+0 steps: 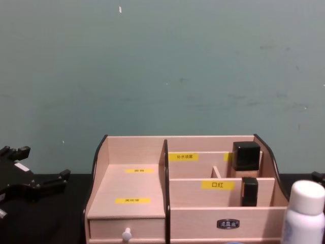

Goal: Pick up the facial cleanser and watermelon frost from the table and place them into the tiered storage box.

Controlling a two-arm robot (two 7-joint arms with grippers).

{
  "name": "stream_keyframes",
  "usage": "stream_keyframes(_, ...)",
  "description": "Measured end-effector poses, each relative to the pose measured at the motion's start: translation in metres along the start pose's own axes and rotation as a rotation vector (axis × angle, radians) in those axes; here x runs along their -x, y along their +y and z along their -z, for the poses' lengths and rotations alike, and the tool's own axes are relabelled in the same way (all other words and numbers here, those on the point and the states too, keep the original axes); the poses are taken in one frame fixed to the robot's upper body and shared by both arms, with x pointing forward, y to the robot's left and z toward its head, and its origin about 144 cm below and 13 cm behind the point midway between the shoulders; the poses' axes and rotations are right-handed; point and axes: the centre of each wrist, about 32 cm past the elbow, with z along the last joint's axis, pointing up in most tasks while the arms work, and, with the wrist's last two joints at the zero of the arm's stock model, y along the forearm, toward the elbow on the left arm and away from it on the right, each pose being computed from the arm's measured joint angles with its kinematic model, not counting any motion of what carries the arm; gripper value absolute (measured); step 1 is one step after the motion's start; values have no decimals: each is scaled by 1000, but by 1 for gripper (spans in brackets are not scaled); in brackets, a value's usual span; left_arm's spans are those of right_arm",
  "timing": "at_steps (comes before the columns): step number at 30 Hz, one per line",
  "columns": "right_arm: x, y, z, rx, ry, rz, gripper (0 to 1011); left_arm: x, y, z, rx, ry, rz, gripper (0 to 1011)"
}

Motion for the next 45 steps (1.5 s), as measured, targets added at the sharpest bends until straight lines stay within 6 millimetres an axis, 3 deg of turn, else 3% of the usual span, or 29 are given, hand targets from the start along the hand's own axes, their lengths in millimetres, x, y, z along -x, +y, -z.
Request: stream_keyframes(45,-2,-1,1,30,15,-9,1002,0,0,0,0,0,0,1001)
